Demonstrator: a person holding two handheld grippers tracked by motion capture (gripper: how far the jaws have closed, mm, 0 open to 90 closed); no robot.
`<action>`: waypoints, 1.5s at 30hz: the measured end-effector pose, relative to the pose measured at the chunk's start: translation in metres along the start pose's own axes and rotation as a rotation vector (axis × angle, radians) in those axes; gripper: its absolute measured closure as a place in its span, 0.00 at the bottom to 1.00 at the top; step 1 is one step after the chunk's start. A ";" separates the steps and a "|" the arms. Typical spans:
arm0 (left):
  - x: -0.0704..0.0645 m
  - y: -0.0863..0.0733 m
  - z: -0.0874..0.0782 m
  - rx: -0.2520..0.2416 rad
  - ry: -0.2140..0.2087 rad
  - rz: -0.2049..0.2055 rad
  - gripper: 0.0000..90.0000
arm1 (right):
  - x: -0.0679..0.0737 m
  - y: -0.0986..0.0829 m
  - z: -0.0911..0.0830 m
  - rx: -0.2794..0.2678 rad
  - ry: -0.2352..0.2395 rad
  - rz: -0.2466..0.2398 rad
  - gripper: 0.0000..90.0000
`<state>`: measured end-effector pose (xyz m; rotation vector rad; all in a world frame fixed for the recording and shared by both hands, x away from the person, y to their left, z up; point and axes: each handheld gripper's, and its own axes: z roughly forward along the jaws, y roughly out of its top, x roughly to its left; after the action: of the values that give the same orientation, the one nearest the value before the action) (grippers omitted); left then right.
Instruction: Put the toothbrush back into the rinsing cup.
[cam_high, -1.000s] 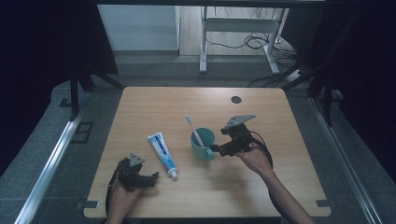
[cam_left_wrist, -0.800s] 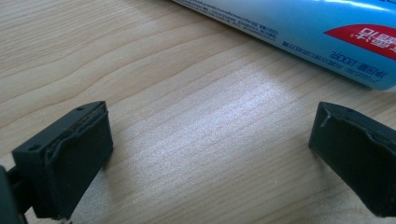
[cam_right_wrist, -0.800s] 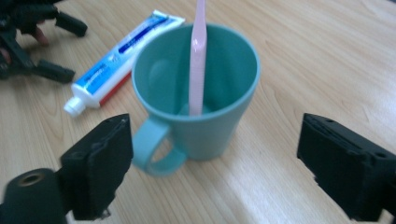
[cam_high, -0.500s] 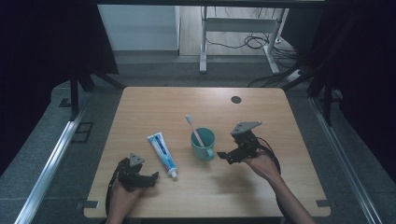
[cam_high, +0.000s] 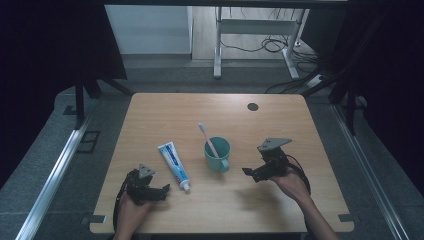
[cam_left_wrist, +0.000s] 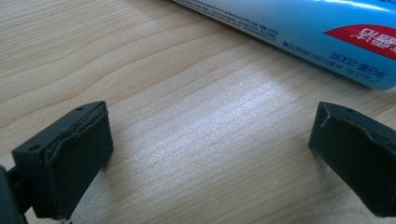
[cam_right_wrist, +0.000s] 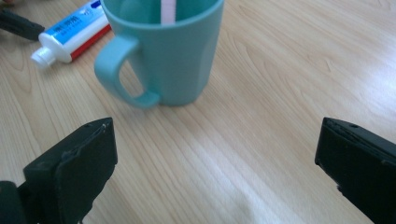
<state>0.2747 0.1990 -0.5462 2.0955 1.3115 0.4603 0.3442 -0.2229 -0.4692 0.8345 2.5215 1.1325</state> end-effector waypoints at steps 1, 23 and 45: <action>0.000 0.000 0.000 0.000 0.000 0.000 0.00 | -0.001 -0.004 -0.002 0.001 -0.005 0.000 0.00; 0.000 0.000 0.000 0.001 0.001 0.004 0.00 | 0.001 -0.065 -0.014 0.039 -0.066 0.044 0.00; 0.001 0.001 0.000 0.001 -0.002 0.007 0.00 | 0.003 -0.101 -0.002 0.065 -0.077 0.070 0.00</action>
<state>0.2758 0.1996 -0.5461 2.1018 1.3038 0.4604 0.3014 -0.2761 -0.5434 0.9710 2.4964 1.0231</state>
